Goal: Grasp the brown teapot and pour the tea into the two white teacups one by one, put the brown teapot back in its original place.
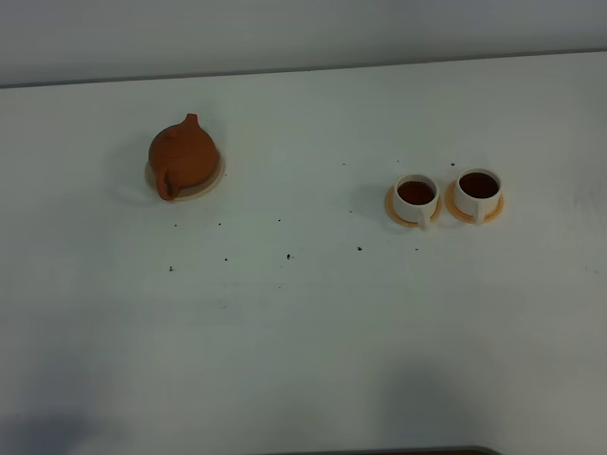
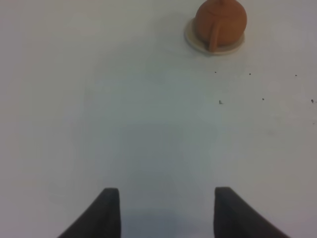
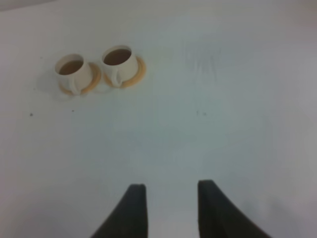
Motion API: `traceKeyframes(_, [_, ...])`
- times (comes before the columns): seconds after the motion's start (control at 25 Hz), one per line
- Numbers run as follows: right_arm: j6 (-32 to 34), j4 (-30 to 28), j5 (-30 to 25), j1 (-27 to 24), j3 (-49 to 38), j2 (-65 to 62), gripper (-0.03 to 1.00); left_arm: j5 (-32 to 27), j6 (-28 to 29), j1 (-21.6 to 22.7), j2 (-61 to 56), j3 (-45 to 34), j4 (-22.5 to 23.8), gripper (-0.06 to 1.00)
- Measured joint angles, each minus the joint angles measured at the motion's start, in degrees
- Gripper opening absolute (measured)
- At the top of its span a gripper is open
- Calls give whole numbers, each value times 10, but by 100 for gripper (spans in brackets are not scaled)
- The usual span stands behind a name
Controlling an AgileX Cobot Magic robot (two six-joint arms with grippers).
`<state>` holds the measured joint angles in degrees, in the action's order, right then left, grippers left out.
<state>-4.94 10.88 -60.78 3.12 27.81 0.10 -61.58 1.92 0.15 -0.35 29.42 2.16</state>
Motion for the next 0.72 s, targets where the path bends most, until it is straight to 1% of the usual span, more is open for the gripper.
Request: traceKeyframes(0.72, [0,0,0,0,0,0,24,0,-2,1,0,0,0,43])
